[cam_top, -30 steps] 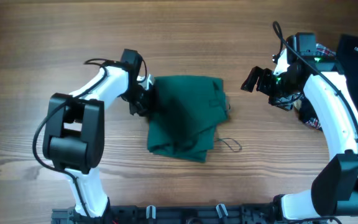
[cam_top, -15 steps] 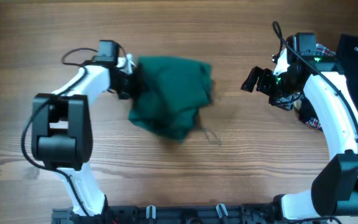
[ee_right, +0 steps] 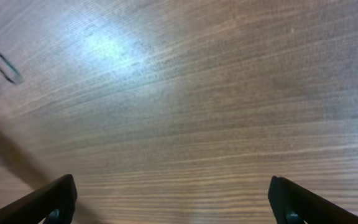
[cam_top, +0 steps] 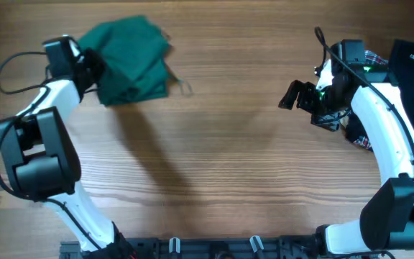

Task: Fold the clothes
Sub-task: 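Grasp the folded green bundle with the left gripper and carry it to the top-left corner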

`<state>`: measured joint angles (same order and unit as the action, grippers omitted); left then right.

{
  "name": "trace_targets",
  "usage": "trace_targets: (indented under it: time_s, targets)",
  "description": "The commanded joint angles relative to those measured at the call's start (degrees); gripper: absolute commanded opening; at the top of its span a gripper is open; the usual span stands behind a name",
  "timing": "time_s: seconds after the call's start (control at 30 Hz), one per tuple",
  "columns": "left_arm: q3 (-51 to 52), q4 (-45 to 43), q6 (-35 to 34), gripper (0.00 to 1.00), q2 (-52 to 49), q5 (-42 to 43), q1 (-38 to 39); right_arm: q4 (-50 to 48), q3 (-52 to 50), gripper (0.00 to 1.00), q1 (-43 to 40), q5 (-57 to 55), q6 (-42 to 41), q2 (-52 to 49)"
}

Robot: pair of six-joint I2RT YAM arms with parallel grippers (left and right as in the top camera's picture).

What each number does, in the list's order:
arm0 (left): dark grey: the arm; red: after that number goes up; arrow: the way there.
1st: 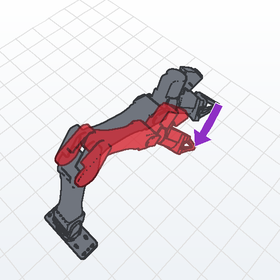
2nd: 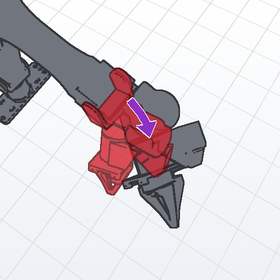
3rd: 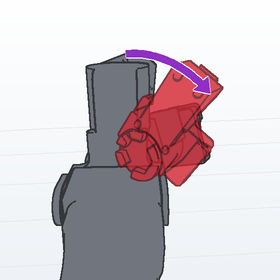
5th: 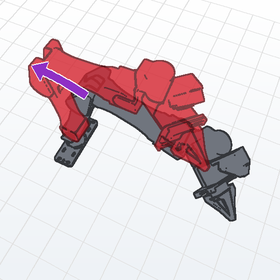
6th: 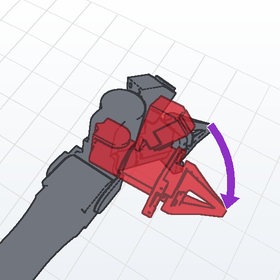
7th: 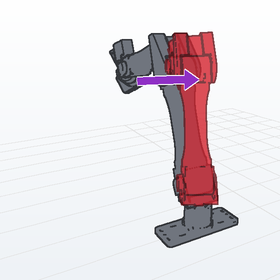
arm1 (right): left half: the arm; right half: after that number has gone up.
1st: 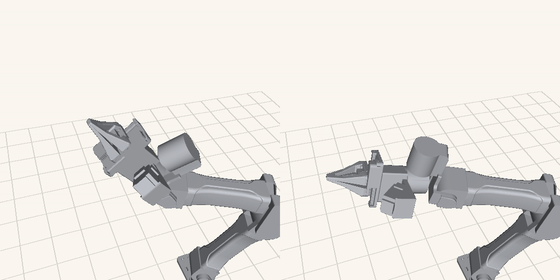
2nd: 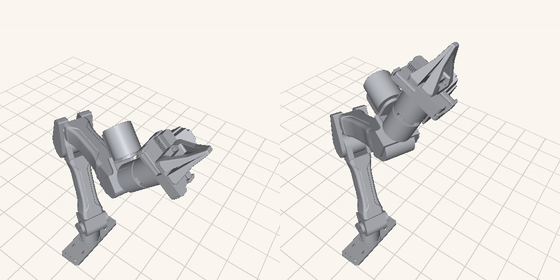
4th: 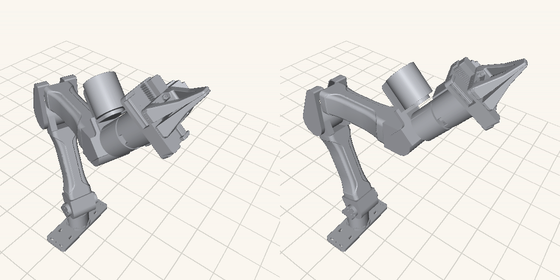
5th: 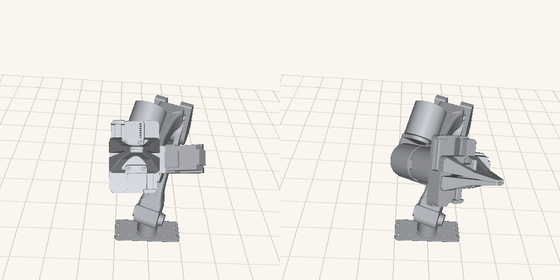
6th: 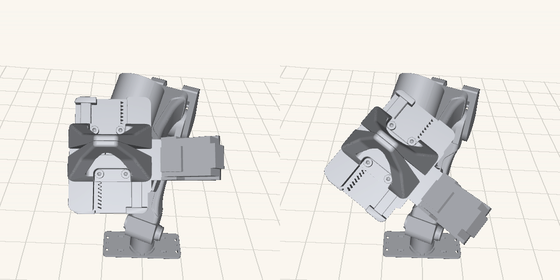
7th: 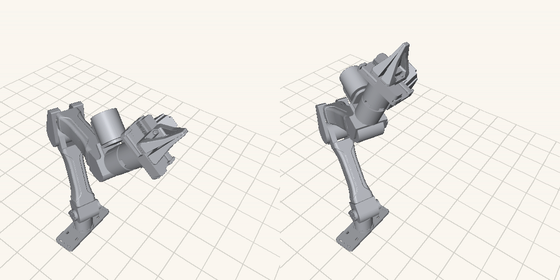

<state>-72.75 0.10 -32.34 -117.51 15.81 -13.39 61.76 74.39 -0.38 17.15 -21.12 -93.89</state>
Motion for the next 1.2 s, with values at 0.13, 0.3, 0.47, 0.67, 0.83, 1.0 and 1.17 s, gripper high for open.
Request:
trace_targets:
  time_s: [0.13, 0.3, 0.47, 0.67, 0.83, 1.0, 1.17]
  targets:
    - [-0.2, -6.8, -14.2, 0.04, -9.4, -12.5, -4.8, 4.4, 0.3, 1.0, 0.2, 0.9, 0.0, -0.2]
    - [-0.2, -8.6, -27.8, 0.04, -13.6, -15.9, -9.2, 6.8, 0.3, 1.0, 0.2, 0.9, -0.1, -0.2]
    - [-0.2, -9.4, -30.2, 0.04, -14.5, -16.1, -15.8, 7.6, 0.3, 1.0, 0.2, 0.9, -1.5, -0.2]
    - [-0.2, -10.0, -34.6, 0.04, -14.5, -12.2, -22.5, 7.4, 0.3, 1.0, 0.2, 0.9, -1.8, -0.2]
    - [-0.2, -10.7, -33.9, 0.04, -14.6, -12.4, -20.0, 6.4, 0.3, 1.0, 0.2, 0.9, -3.1, -0.2]
    - [-0.2, -14.7, -34.2, 0.04, -14.6, -15.8, -15.2, 6.5, 0.3, 1.0, 0.2, 0.9, -3.0, -0.2]
    - [-0.2, -16.8, -37.4, 0.04, -14.7, -21.6, -11.1, 6.7, 0.3, 1.0, 0.2, 0.9, -3.0, -0.2]
